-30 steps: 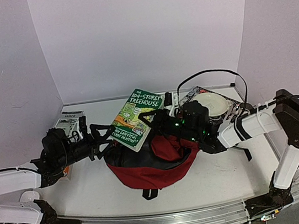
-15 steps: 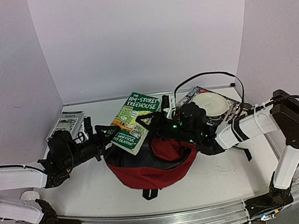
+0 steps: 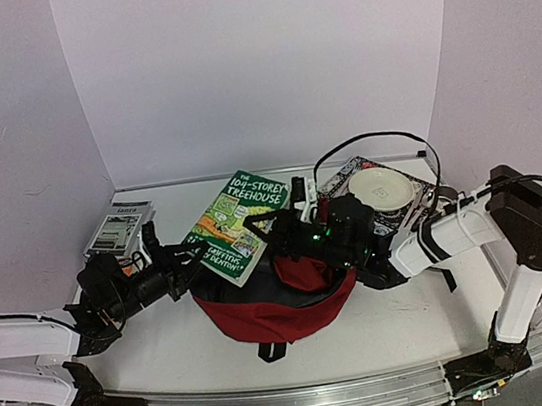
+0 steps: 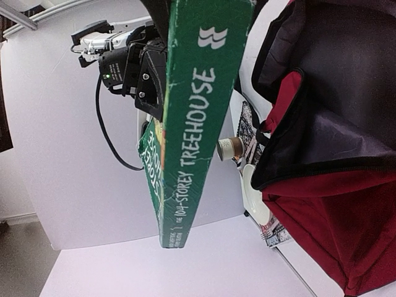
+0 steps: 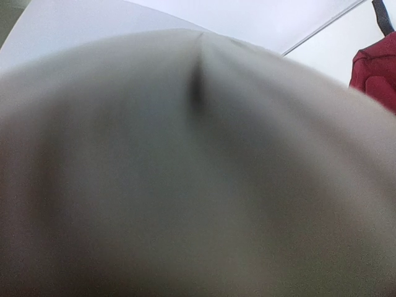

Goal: Pack the student bag
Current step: Pass from the right arm to the left, then pick up the largest pocket of the bag from the student bag.

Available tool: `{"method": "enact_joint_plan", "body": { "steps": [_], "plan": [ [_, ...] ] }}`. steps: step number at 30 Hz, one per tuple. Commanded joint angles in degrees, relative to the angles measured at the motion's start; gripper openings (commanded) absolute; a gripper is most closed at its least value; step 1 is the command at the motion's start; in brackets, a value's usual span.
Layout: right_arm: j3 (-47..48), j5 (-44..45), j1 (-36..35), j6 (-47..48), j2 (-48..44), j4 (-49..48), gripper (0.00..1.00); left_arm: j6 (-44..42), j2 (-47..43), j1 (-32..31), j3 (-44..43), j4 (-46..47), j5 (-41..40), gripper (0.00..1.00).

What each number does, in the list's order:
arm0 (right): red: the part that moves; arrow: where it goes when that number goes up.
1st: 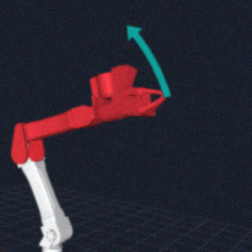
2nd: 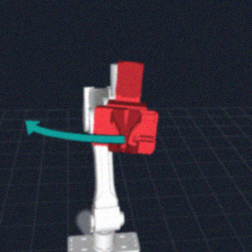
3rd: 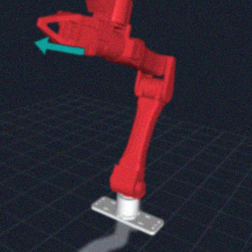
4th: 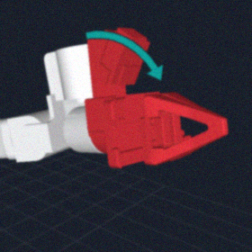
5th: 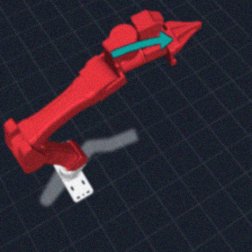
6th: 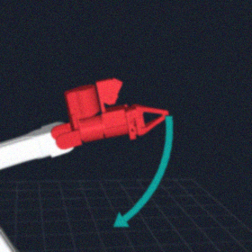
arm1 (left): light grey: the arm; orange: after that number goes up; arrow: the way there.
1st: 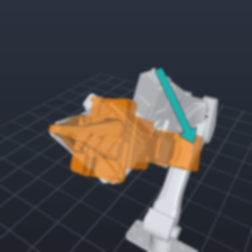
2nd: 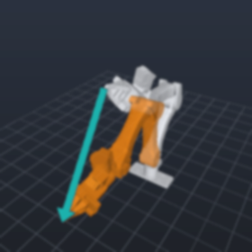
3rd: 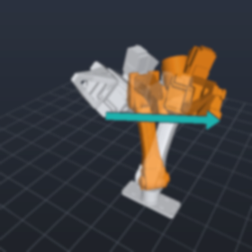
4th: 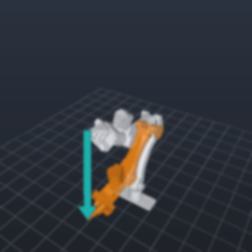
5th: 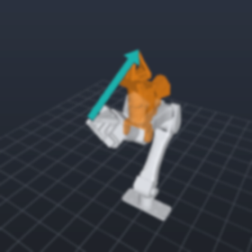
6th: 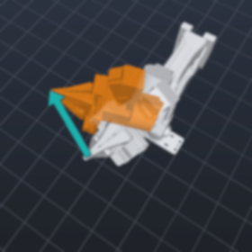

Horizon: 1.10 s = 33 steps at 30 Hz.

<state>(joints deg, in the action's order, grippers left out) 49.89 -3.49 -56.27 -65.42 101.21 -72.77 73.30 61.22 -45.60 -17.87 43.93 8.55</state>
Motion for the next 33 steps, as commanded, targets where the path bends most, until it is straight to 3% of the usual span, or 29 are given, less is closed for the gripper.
{"method": "enact_joint_plan", "body": {
  "steps": [1,8,12,14,22,28,33],
  "plan": [
    [-1.53,-0.14,0.67,10.0,-3.88,-5.16,0.31,-2.36,-4.06,0.83,2.65,3.66,-5.81,0.0],
    [3.32,0.29,0.83,24.33,-9.63,30.51,0.54,-4.88,-7.77,4.71,3.34,-3.84,-5.17,0.0],
    [7.29,2.9,0.89,32.26,-10.98,47.45,0.7,-3.91,-9.42,10.45,4.01,-6.12,1.4,0.0],
    [9.96,6.12,0.88,35.16,-10.68,55.88,0.72,-3.73,-10.17,12.51,4.23,-7.19,4.79,0.0],
    [21.23,20.77,1.28,41.84,-2.95,69.88,0.82,-6.41,-19.53,14.37,4.4,-21.77,6.84,0.0],
    [29.14,19.26,2.38,42.83,6.58,71.33,0.87,-9.25,-27.8,14.57,0.69,-39.42,4.66,0.0],
    [33.25,20.21,3.16,42.9,11.93,71.78,0.84,-10.15,-29.81,14.57,-1.42,-45.51,9.19,0.0]
  ]
}}
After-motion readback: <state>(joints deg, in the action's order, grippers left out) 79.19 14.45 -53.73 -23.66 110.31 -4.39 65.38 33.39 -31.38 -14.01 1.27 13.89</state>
